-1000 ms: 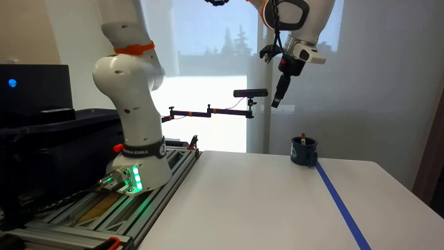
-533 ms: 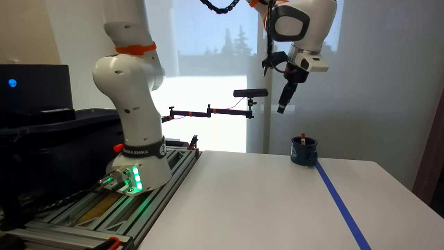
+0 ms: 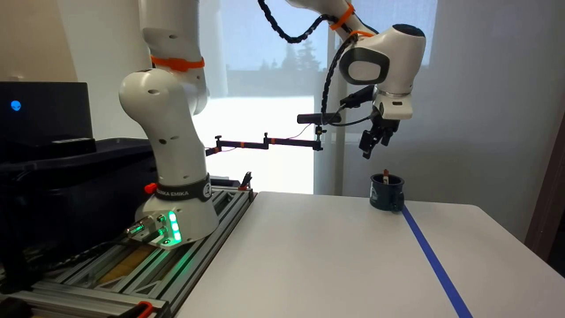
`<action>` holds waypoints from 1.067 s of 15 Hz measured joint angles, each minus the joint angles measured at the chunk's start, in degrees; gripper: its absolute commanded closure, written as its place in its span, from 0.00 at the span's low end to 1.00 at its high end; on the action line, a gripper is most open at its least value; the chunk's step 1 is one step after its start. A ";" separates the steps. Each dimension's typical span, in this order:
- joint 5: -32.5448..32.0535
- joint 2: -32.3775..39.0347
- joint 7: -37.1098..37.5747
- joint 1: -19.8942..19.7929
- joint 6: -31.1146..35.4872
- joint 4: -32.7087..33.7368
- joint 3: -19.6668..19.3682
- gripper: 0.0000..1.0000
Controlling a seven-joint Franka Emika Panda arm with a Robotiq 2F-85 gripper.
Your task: Move the sharpie to the table
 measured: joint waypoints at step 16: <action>4.22 9.64 30.76 1.81 6.54 6.39 0.41 0.00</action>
